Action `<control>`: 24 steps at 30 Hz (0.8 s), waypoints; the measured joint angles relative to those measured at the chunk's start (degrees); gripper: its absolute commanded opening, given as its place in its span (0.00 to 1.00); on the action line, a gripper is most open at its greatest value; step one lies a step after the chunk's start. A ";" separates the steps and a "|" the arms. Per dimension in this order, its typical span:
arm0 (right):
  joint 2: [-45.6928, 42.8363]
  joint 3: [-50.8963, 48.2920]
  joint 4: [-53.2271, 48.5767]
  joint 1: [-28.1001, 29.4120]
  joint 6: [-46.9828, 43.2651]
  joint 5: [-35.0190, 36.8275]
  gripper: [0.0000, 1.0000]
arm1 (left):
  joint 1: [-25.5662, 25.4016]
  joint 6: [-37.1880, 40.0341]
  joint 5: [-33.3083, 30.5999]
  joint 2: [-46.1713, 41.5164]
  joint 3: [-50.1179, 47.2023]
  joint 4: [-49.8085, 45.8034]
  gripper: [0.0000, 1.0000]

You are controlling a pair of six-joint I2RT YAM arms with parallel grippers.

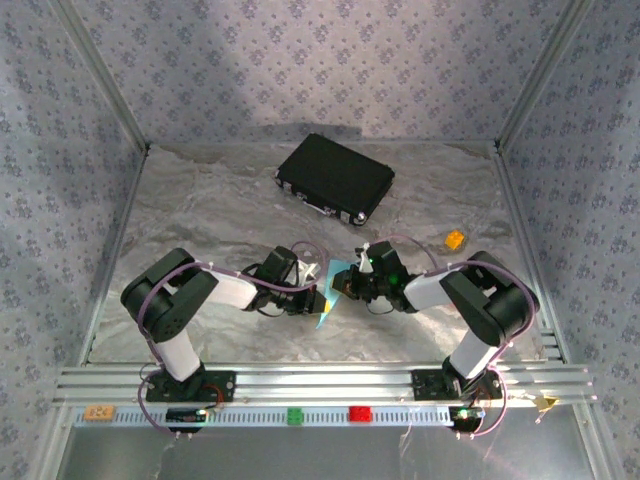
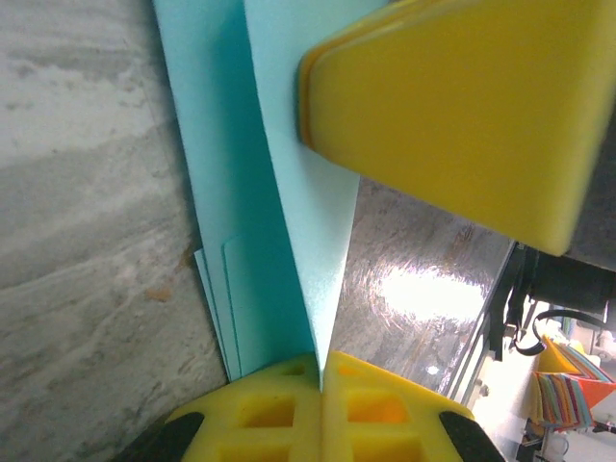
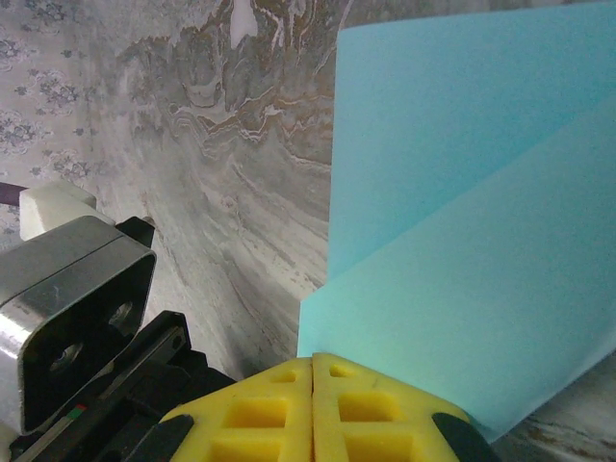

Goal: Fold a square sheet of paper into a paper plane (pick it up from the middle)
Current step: Fold the wing for the fifth time at the center of the table.

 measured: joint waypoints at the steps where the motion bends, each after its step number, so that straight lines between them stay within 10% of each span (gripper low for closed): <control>1: 0.28 0.13 0.04 -0.02 0.00 -0.04 0.08 | 0.00 0.00 0.11 0.00 0.00 0.00 0.00; 24: 3.96 0.98 2.08 -0.22 0.02 -0.85 0.06 | 0.04 -0.42 -1.01 -4.02 0.07 -6.49 0.11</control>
